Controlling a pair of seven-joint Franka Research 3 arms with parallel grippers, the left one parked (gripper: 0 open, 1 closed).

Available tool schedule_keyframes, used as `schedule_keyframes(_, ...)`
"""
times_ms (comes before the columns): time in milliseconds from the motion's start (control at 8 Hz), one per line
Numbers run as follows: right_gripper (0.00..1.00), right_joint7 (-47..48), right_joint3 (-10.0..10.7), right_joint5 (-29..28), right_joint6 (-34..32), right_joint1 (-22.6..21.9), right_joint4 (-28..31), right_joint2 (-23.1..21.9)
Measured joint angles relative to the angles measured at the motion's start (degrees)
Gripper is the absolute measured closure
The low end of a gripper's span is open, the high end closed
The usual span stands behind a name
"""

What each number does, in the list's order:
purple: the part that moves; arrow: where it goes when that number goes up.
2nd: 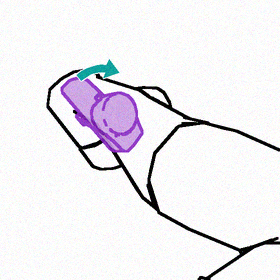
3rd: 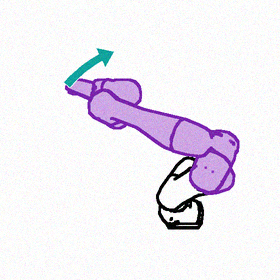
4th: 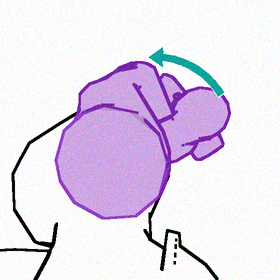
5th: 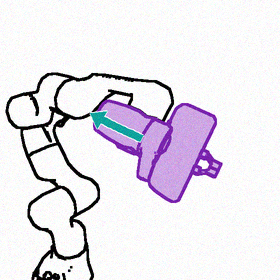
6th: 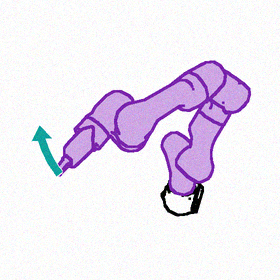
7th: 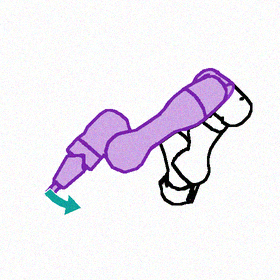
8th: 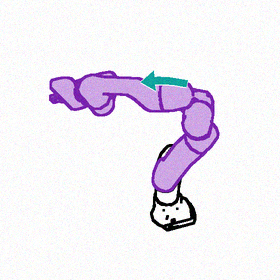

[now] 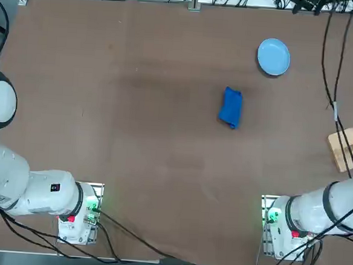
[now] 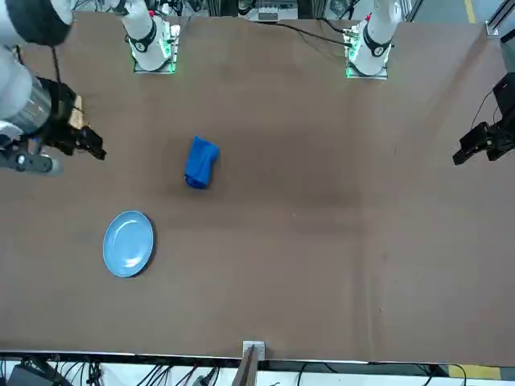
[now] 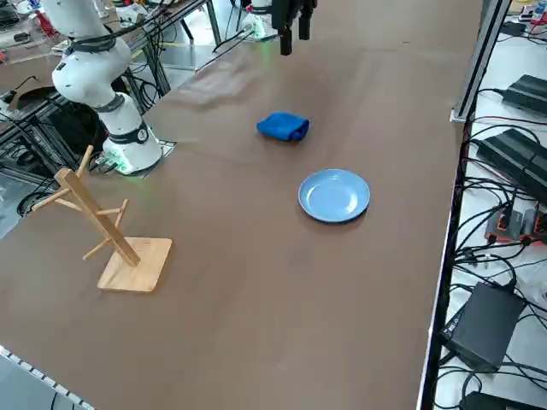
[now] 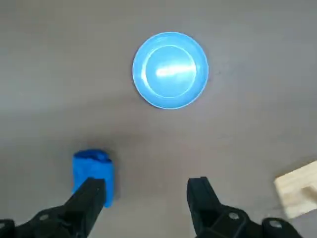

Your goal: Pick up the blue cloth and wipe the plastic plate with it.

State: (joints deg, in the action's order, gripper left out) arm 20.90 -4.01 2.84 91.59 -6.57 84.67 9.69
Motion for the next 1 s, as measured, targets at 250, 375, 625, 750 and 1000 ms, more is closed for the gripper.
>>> schedule_keyframes(250, 0.00, 7.8, -1.0, 0.0, 0.8, -2.6, 0.3, 1.9)
schedule_keyframes(375, 0.00, 11.2, -1.2, 0.0, 1.0, -4.4, 1.0, 2.8)
schedule_keyframes(625, 0.00, 16.0, -1.3, 0.0, 4.5, -7.4, 4.7, 4.0)
schedule_keyframes(750, 0.00, 18.3, -1.3, 0.0, 7.7, -8.7, 7.2, 4.2)
schedule_keyframes(1000, 0.00, 21.1, -1.3, 0.0, 15.3, -10.8, 13.0, 4.3)
